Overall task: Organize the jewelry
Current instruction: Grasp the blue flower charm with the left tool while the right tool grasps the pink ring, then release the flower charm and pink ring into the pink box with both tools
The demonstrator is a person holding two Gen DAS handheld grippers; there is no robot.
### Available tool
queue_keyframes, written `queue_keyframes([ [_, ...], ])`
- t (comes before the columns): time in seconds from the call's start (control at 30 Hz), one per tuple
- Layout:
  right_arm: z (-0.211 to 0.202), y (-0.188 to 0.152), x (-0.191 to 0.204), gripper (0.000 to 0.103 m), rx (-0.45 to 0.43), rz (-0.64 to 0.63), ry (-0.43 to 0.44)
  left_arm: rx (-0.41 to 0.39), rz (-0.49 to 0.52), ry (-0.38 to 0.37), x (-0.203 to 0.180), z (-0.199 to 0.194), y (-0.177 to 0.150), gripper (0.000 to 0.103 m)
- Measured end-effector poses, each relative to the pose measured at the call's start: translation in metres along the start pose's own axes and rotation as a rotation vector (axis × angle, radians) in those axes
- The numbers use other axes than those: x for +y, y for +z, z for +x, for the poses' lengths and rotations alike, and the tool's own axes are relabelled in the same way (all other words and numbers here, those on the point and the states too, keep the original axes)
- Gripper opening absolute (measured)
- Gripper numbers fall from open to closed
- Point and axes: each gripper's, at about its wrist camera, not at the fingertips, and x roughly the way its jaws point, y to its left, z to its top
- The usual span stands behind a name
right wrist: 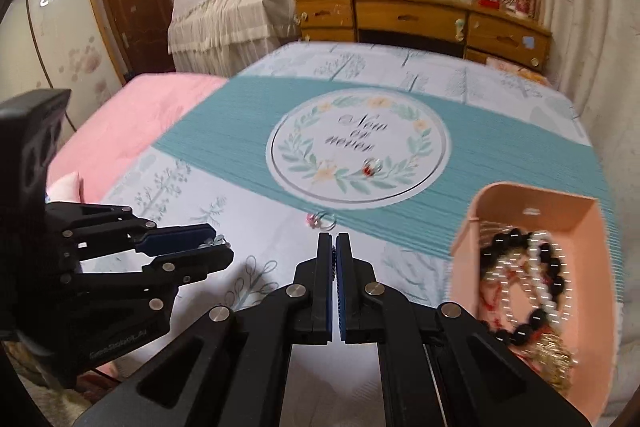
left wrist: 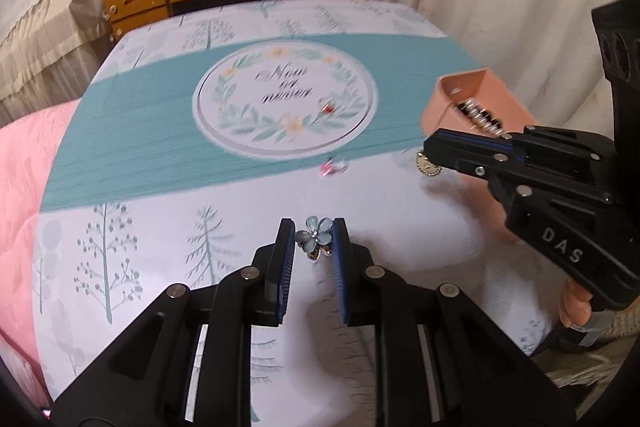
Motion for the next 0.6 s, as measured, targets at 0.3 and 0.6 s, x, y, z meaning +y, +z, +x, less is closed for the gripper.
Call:
queue_keyframes([
  [0.3,-0.093,0.004,-0.054,0.002,-0.174,0.094,-0.092,-0.117,0.104,-0.083,-0.061,-0.036,0.056,0.016],
  [0.6,-0.138,-0.004,-0.134,0.002,-0.221,0.188,-0.202,-0.099,0.182,-0.157,-0.138,-0.009,0.107,0.016],
])
